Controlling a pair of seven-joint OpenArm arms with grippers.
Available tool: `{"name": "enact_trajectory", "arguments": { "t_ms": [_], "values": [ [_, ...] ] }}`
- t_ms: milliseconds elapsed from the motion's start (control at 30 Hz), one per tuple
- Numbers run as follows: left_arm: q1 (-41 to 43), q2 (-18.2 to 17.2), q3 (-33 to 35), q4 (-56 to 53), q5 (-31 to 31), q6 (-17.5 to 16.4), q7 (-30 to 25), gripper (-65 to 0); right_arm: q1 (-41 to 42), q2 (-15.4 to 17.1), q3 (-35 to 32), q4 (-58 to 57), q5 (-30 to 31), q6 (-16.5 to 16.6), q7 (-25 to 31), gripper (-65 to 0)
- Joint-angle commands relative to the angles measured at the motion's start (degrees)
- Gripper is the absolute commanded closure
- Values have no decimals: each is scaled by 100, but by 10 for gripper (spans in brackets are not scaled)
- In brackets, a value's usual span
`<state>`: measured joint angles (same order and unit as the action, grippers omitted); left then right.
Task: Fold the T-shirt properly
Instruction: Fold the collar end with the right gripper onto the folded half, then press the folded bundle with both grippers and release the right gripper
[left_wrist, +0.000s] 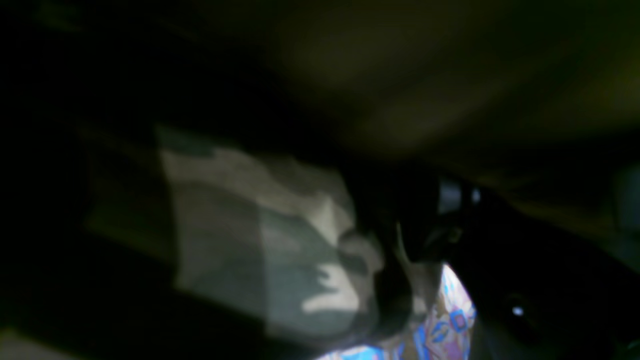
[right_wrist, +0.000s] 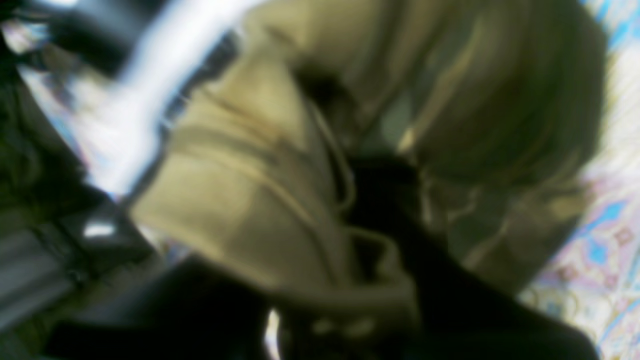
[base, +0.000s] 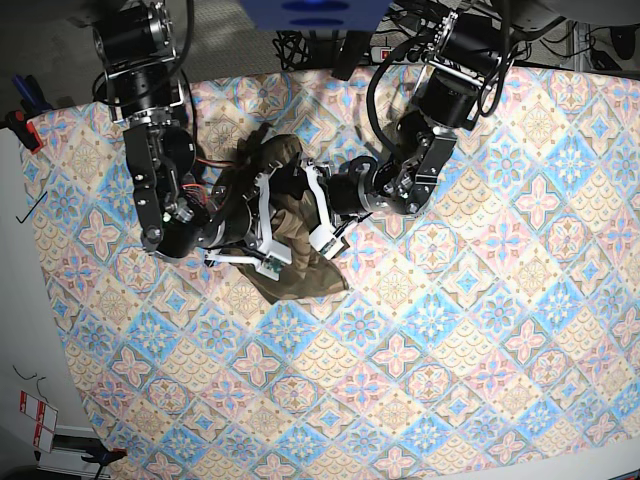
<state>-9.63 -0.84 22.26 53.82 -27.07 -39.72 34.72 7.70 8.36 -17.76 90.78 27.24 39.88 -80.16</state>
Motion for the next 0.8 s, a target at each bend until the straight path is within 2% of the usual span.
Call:
{"name": "enact_trajectory", "arguments": {
  "t_ms": [0, 167, 333, 467, 567, 700, 767],
  "values": [
    [97, 9, 11, 248, 65, -28, 330, -494, 95, -5, -22, -72, -118, 12, 16, -33],
    [536, -175, -112, 1470, 65, -28, 779, -495, 87, -67, -321, -327, -241, 12, 16, -33],
    [791, -219, -569, 1928, 83, -28, 1051, -493, 122, -67, -620, -300, -250, 12, 16, -33],
    [994, -588, -815, 2464, 74, -28, 1227, -492, 122, -76, -637, -335, -259, 12, 16, -47],
    [1187, -791, -956, 2939, 74, -28, 1227, -495, 122, -67, -637, -318, -241, 12, 16, -138],
    [1363, -1010, -1167, 3343, 74, -28, 1227, -495, 113, -67, -611, -274, -241, 12, 16, -313],
    [1424, -1081, -1360, 3378, 74, -28, 1227, -493, 95, -76, -646, -239, -223, 12, 16, -374]
  ]
}}
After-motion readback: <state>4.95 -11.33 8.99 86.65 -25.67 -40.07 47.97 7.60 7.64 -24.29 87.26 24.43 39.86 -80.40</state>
